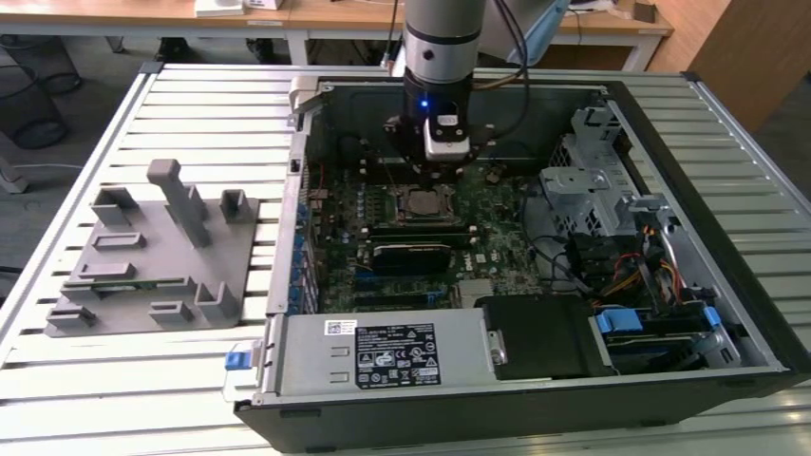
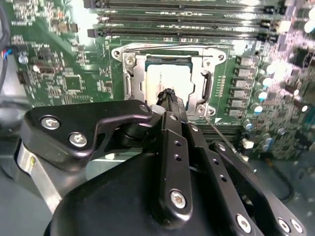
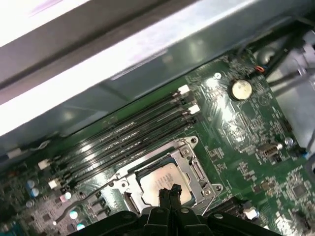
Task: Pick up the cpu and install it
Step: 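Install the first cpu locking lever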
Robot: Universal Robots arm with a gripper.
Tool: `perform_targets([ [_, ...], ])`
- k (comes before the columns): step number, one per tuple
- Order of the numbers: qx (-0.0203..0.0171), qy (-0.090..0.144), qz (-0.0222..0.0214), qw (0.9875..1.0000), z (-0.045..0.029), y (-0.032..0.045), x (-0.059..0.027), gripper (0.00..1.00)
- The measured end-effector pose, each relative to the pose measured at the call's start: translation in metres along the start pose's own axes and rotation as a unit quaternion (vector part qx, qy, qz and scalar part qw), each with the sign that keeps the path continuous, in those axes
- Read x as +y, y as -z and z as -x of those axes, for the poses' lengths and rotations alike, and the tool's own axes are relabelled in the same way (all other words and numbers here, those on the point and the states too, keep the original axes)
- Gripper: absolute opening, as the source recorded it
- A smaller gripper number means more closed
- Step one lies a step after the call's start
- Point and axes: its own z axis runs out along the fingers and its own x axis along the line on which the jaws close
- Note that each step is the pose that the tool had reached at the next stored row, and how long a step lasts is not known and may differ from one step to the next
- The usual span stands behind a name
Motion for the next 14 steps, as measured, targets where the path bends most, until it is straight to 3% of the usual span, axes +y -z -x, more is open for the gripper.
perform_targets([
  [3,-0.0002,0.027,0.0007,0.9996,0.0000,-0.0002,0.0001,0.11],
  [6,-0.0004,0.054,0.0012,0.9985,0.0000,-0.0002,0.0000,0.11],
  [14,-0.0009,0.122,0.0027,0.9926,-0.0008,-0.0003,-0.0004,0.11],
])
